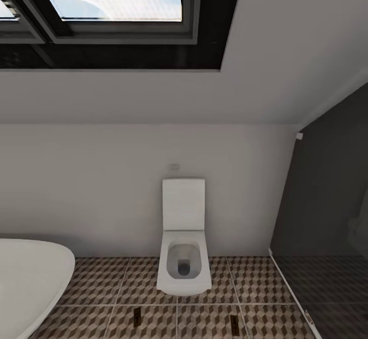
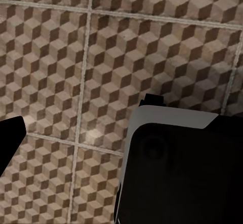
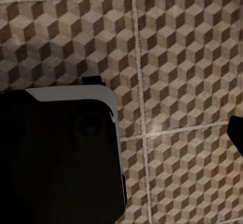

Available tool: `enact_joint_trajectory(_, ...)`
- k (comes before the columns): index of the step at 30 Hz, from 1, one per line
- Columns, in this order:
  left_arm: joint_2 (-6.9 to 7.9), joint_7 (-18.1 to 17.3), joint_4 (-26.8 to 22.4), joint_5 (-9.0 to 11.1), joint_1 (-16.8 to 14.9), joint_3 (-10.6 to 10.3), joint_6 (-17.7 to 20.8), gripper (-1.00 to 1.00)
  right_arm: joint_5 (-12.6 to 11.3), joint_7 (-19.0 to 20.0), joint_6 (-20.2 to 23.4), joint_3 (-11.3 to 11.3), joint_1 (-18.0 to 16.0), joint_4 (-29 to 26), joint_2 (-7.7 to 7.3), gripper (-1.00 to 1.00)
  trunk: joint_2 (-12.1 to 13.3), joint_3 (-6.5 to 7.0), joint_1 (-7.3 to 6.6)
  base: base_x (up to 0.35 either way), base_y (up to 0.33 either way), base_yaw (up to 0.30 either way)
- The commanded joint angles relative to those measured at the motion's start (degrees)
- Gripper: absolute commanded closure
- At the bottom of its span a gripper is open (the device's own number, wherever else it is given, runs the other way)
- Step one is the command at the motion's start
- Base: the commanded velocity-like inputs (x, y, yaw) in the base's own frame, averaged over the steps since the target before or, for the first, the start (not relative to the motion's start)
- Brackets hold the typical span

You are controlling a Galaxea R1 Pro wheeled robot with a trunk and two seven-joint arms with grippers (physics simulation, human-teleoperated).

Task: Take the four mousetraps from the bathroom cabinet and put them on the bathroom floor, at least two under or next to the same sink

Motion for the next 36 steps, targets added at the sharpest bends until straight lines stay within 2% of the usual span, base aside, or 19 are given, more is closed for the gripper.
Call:
enact_joint_trajectory(1, -0.04, 0.1, 0.0, 0.2, 0.0, 0.4, 0.0, -1.0, -0.5, -0.1, -0.4, 0.5, -0.1, 0.2, 0.0, -1.0, -0.1, -0.1, 0.02, 0.0, 0.0, 0.0)
enact_joint_trajectory(8, 0.1, 0.2, -0.1, 0.0, 0.0, 0.2, 0.1, -1.0, -0.4, -0.1, -0.4, 0.6, -0.1, 0.1, -0.03, -1.0, -0.1, -0.1, 0.02, 0.0, 0.0, 0.0)
enact_joint_trajectory(20, 1.54, 0.2, -0.5, -0.4, 0.0, 0.0, 0.1, -1.0, -0.2, -0.1, -0.4, 0.4, -0.1, 0.1, 0.23, -1.0, -0.1, -0.1, 0.02, 0.0, 0.0, 0.0)
enact_joint_trajectory(36, 1.39, 0.2, -0.5, -0.2, 0.0, 0.0, 0.1, -1.0, -0.2, -0.1, -0.4, 0.6, -0.1, 0.1, 0.03, -1.0, -0.1, -0.1, 0.02, 0.0, 0.0, 0.0)
